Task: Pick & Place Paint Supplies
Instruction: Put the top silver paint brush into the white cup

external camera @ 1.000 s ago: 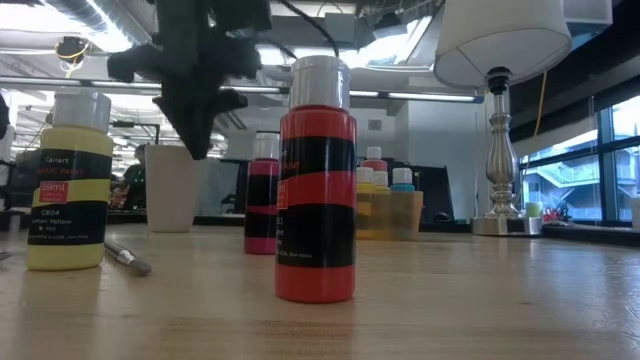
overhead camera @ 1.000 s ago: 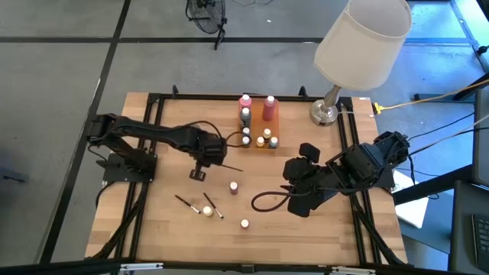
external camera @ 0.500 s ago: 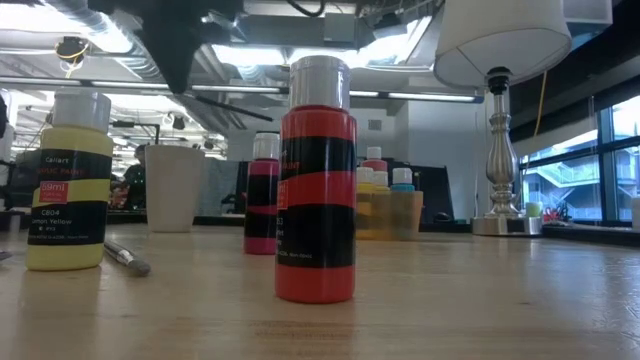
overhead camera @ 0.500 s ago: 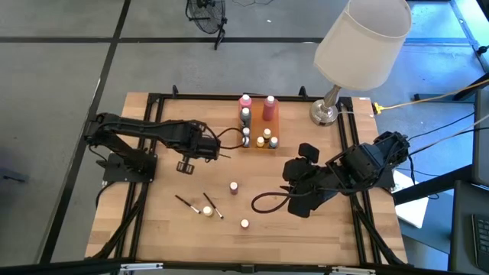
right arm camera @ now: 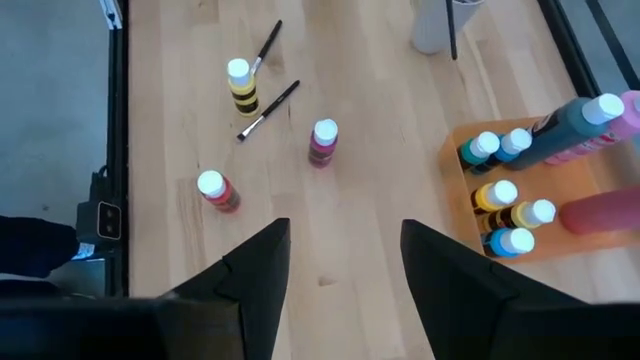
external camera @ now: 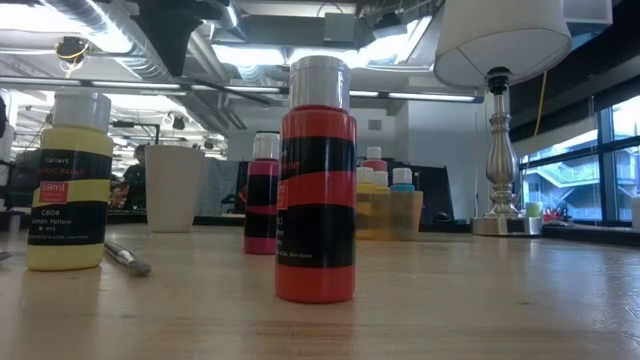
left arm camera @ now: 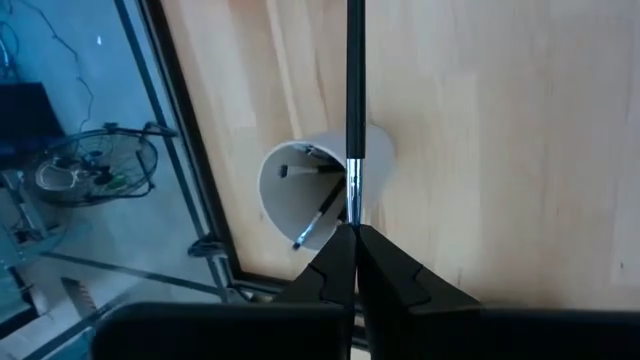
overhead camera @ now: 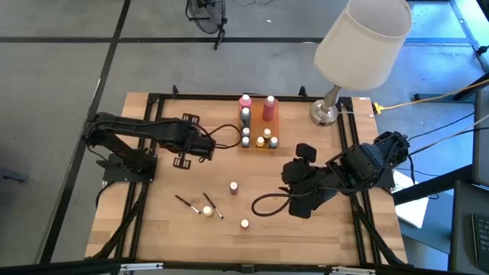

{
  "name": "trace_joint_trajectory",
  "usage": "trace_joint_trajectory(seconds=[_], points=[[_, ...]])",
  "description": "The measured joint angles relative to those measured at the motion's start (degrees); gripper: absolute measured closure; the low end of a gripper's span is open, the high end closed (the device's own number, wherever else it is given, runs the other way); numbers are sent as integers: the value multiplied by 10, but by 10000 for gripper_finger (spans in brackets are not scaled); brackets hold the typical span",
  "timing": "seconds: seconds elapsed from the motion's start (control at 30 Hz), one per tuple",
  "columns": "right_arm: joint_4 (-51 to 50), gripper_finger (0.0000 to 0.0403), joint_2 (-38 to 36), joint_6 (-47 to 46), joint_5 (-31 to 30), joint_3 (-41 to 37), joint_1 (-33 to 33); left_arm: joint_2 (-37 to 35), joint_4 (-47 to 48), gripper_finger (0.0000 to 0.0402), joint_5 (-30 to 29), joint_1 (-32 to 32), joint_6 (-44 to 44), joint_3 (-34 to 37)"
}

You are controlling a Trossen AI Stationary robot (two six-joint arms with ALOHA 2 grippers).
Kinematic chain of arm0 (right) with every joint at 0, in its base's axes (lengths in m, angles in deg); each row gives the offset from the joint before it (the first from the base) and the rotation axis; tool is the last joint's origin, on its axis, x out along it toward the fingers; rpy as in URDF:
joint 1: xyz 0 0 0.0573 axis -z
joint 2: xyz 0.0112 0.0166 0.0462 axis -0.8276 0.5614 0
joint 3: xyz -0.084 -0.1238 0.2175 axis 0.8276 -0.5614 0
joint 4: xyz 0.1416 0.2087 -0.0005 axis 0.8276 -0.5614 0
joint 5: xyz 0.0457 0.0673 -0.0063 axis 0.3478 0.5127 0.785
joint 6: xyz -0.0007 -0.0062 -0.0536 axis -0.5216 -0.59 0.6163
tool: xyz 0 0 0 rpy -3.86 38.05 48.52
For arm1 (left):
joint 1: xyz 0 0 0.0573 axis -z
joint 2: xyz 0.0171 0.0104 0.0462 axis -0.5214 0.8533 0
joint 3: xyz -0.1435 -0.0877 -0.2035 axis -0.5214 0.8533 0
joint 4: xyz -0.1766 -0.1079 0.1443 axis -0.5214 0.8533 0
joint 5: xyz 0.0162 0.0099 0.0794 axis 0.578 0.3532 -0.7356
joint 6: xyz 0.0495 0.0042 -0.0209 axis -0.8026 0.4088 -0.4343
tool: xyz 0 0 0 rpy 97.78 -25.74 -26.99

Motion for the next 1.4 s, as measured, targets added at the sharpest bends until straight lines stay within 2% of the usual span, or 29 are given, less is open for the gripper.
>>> trace_joint_trajectory(seconds=[0.13, 0.67, 0.97, 1.27, 1.4], points=[[0, 206, 0, 5, 0, 0, 0, -7, -3, 400, -1, 3, 1, 0], [11, 206, 0, 16, -22, 0, 7, -116, -2, 400, -17, -10, -14, -10], [27, 206, 0, 6, -21, 0, 20, -157, -2, 400, -52, -61, -100, 23], [55, 206, 0, 4, -21, 0, 43, -218, -2, 400, -65, -126, -191, 25], [65, 206, 0, 3, -21, 0, 55, -238, -2, 400, -111, -141, -258, 27]])
